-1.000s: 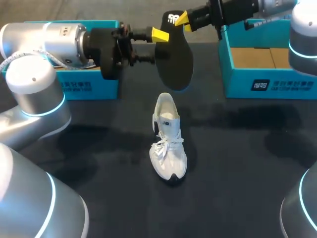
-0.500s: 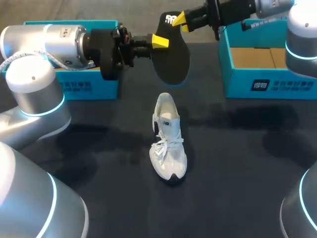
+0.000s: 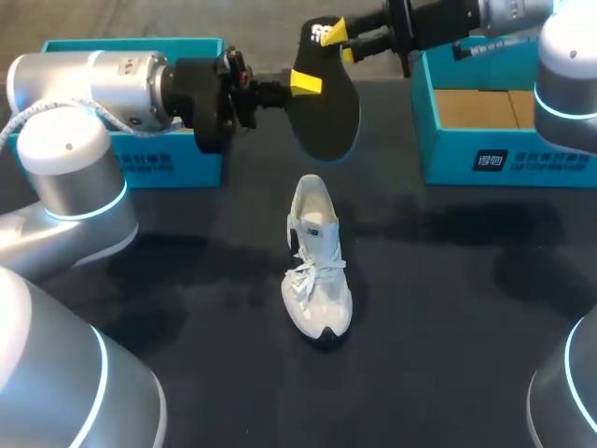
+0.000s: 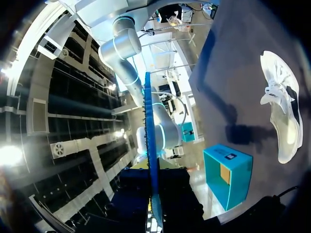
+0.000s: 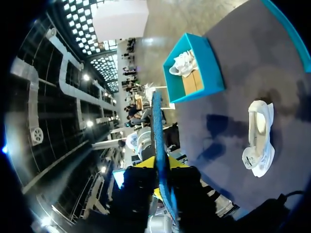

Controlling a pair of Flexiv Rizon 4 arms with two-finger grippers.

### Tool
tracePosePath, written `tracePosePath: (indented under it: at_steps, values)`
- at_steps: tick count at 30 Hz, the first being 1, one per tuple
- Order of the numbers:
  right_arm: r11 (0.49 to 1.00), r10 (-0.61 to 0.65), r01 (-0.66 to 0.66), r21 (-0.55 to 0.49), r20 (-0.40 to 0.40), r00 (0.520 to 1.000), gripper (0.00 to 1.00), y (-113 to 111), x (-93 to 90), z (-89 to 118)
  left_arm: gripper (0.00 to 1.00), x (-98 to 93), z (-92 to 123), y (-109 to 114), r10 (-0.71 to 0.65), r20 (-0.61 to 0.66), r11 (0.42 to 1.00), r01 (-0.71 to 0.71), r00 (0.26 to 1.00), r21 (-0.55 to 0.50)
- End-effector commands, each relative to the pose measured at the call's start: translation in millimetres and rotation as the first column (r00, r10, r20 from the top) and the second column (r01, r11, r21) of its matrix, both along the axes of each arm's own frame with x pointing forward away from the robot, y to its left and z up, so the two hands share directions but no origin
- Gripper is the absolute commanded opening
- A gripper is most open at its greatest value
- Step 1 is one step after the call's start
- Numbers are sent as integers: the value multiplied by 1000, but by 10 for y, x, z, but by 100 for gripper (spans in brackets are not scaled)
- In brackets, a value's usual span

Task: Take the shoe out of the shoebox, open the shoe tongue, remove and reinsert the insole, then place the shoe into the shoebox

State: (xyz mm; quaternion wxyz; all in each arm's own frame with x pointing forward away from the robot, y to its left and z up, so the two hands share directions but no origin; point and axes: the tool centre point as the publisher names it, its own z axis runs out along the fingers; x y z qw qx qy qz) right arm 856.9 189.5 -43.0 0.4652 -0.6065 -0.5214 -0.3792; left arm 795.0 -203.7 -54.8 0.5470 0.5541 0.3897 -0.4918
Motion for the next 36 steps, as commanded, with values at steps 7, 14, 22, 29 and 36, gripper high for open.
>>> tracePosePath:
  at_steps: [7, 14, 22, 29, 36]
  values:
    - [998, -54, 52, 33, 80, 995, 100, -144, -125, 84, 0, 20, 7, 30, 4, -2, 1000, -4, 1000, -4]
    - [993, -106, 99, 56, 141, 984, 100, -417, -379, 71, 0, 26, 55, 101, 9, -3, 1000, -9, 1000, -7]
    - [985, -151, 122, 120, 267, 952, 100, -667, -616, 79, 0, 21, 87, 186, 22, -5, 1000, -22, 1000, -15]
    - [983, -152, 116, 145, 270, 951, 100, -853, -796, 55, 0, 7, 116, 216, 26, -7, 999, -27, 1000, -24]
    - [983, -151, 117, 143, 254, 955, 100, -980, -921, -19, 0, 7, 118, 223, 24, -8, 1000, -24, 1000, -12]
